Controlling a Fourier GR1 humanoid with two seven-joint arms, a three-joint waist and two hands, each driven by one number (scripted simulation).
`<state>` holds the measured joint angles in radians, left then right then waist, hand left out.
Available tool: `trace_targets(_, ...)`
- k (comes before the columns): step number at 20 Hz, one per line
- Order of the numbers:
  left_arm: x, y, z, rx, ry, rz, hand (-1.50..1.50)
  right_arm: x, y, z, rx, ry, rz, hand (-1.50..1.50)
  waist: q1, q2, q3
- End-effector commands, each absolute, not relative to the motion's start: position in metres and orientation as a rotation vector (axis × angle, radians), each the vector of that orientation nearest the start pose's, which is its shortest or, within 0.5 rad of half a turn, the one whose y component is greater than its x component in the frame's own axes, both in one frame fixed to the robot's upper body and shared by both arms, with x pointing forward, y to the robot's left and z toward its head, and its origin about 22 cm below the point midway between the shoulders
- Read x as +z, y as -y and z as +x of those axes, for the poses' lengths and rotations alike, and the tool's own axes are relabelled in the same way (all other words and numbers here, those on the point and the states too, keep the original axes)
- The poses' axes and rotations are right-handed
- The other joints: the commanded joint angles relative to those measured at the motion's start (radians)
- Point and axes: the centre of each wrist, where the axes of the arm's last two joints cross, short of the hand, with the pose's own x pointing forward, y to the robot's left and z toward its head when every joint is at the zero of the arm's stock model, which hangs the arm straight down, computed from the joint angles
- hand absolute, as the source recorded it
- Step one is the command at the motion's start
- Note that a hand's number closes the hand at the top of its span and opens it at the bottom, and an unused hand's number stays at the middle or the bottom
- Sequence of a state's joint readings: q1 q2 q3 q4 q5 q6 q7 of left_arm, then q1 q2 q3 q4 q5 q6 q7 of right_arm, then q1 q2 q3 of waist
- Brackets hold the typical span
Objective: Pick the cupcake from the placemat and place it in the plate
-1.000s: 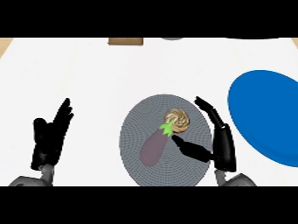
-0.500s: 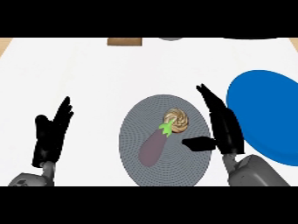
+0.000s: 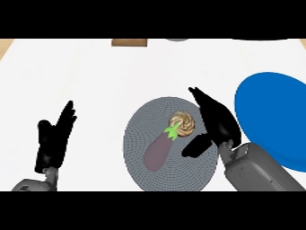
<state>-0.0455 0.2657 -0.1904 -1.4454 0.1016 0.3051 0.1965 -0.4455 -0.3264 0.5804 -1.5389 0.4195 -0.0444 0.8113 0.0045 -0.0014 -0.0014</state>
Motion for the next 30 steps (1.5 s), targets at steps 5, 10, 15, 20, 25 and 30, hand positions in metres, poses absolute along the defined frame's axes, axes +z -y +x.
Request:
trace_targets(5,-0.007,-0.249,0.26,-0.033,1.279,0.248,0.0,0.084,0.126,0.29,0.917,1.057,-0.581,-1.5,-0.004,0.001,0.001)
trace_targets(10,-0.015,-0.257,0.245,-0.024,1.296,0.25,0.0,0.054,0.123,0.304,0.932,1.048,-0.546,-1.5,0.0,0.002,0.001)
trace_targets(15,0.002,-0.248,0.241,-0.026,1.299,0.257,0.0,0.069,0.13,0.292,0.962,1.02,-0.552,-1.5,-0.003,0.0,0.001)
trace_targets(20,-0.002,-0.246,0.256,-0.034,1.278,0.246,0.0,0.058,0.124,0.316,0.936,1.032,-0.518,-1.5,-0.002,0.002,0.001)
trace_targets(25,-0.019,-0.248,0.251,-0.036,1.286,0.251,0.0,0.021,0.11,0.307,0.943,1.027,-0.538,-1.5,-0.001,0.002,0.001)
trace_targets(30,-0.015,-0.256,0.253,-0.044,1.295,0.255,0.0,0.041,0.117,0.305,1.033,1.008,-0.554,1.5,-0.003,0.001,0.001)
